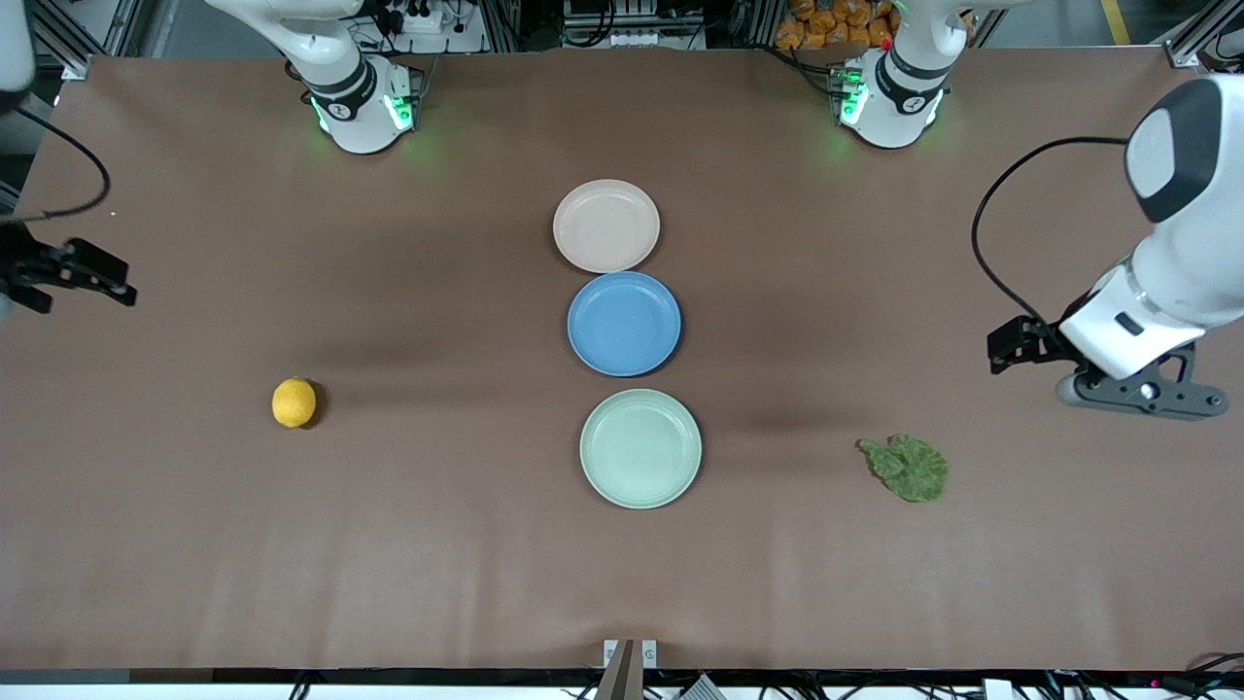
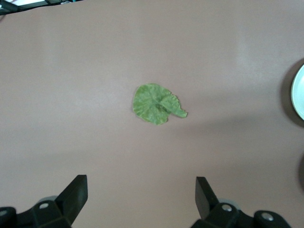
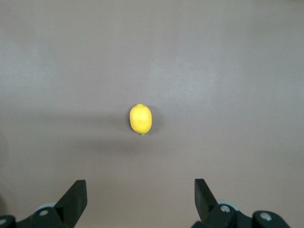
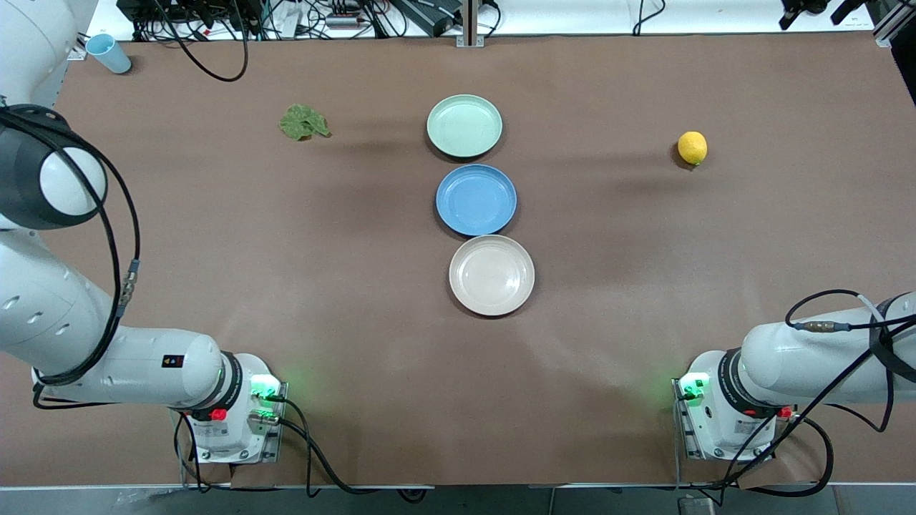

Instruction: Pick lemon and lettuce from plates

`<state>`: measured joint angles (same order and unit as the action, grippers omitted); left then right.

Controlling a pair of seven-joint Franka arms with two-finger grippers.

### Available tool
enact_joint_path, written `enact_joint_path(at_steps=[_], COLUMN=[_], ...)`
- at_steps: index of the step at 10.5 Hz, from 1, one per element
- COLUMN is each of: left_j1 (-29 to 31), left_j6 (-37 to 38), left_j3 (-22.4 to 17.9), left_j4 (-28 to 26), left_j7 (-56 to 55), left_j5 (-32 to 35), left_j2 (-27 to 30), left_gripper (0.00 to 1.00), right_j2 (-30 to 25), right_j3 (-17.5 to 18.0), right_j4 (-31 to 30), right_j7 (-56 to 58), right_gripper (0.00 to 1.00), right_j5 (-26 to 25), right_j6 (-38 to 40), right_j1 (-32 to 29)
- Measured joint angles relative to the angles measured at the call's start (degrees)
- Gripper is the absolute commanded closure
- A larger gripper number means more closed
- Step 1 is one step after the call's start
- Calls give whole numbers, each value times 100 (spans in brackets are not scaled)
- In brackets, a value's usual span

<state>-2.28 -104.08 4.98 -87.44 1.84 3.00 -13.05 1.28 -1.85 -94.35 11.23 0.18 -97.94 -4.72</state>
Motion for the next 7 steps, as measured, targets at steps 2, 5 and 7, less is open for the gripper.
enact_joint_path(at_steps=[2,5,7], left_j1=[8,17,19], left_j6=[188,371,494], left_j3=[-11,-46,-49], left_j4=[2,78,182], left_j7=[-185,-204,-204], left_j5=[0,0,0], left_j2=[204,554,669], left_gripper=[0,0,0], right_j2=[1,3,5], right_j3=[56,75,77], right_j4=[442,771,789], right_j7=[-199,-522,-526], right_gripper=[0,0,0], right_j5=[19,83,212], right_j6=[554,1134,1131], right_j1=[2,10,10])
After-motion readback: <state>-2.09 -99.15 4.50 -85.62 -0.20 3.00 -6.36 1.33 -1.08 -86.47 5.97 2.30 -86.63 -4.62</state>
